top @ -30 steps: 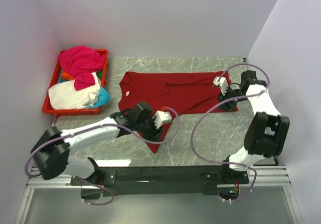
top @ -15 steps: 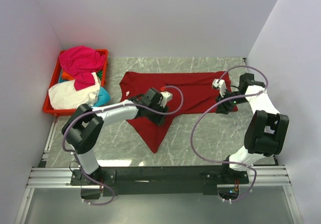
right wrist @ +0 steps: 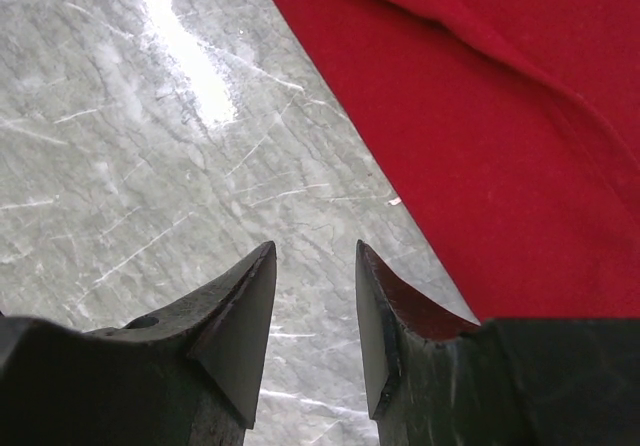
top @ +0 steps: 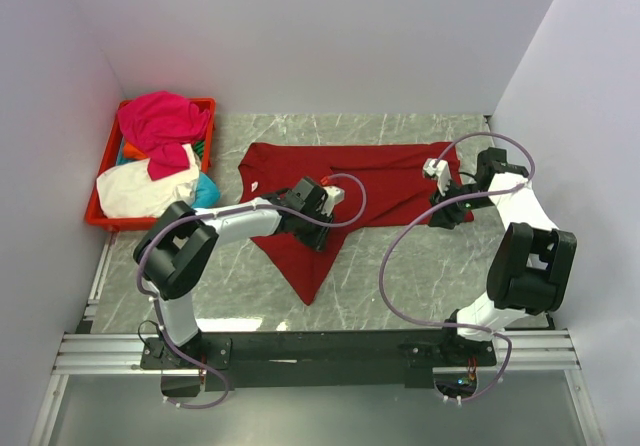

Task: Fold and stack the t-shirts
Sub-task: Fold the tshirt

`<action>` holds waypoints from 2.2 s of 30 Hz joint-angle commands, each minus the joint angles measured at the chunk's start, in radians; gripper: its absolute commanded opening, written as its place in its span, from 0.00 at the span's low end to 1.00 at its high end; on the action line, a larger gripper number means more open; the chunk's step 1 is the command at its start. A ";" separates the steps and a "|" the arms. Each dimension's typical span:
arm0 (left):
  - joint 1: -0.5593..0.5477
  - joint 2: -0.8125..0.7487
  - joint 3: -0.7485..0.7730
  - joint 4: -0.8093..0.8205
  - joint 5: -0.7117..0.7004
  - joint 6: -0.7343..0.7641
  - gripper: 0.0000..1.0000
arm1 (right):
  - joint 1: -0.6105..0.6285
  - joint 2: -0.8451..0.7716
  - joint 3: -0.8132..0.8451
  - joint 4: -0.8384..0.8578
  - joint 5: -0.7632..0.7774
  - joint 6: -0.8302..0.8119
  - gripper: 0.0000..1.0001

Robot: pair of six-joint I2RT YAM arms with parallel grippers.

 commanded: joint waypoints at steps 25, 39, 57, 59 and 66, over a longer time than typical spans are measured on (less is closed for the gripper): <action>-0.126 -0.131 0.083 -0.046 0.355 0.241 0.51 | -0.024 -0.048 0.002 -0.001 -0.003 0.004 0.43; -0.321 -0.412 -0.272 -0.177 -0.007 0.637 0.46 | -0.036 -0.017 0.054 -0.016 -0.012 -0.067 0.43; -0.395 -0.228 -0.275 -0.069 -0.073 0.631 0.42 | -0.040 -0.029 0.022 -0.019 0.000 -0.074 0.43; -0.395 -0.222 -0.281 -0.065 -0.090 0.629 0.30 | -0.044 -0.029 0.023 -0.017 0.011 -0.076 0.43; -0.395 -0.323 -0.307 -0.065 -0.145 0.637 0.01 | -0.065 -0.021 0.051 0.018 0.086 -0.094 0.43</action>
